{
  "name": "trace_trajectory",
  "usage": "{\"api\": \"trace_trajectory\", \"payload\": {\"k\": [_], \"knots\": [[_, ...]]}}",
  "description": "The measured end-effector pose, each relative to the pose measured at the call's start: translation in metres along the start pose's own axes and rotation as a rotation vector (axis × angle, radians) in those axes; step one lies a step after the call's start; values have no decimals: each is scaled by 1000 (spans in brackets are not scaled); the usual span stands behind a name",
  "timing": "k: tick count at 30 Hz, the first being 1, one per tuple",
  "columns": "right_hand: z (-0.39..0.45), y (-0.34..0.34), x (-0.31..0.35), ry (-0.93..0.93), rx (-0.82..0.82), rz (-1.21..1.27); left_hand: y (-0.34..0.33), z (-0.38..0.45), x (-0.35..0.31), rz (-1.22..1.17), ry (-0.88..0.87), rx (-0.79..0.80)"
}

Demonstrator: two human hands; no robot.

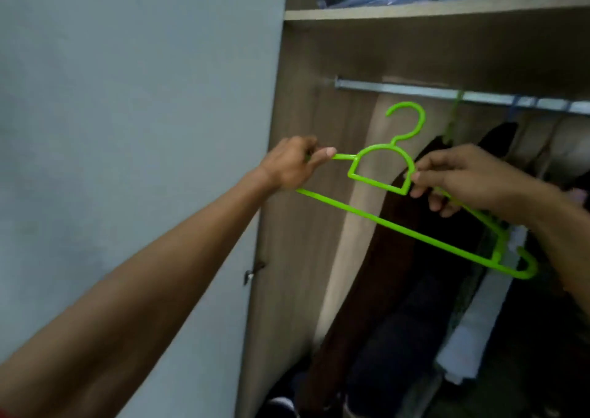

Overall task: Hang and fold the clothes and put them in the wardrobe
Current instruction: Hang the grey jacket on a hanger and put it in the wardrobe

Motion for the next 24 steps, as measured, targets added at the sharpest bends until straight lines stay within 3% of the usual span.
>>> {"api": "trace_trajectory", "payload": {"k": [6, 11, 17, 24], "knots": [[-39, -113, 50, 107, 177, 194, 58, -146, 56, 83, 184, 59], [-65, -214, 128, 178, 338, 426, 146, -256, 104, 163, 363, 21], [-116, -338, 265, 288, 595, 621, 275, -397, 154, 295, 588, -46], [-191, -452, 427, 344, 757, 773, 408, -558, 204, 356, 770, -128]]}}
Point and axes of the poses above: each hand's wrist, its own z-axis towards the middle knuckle, its own y-axis out of the back of the hand, x = y × z, the point moved 10 cm from there along z, towards the middle knuckle, and after that the axes turned 9 degrees about y, right-handed, at the moved point
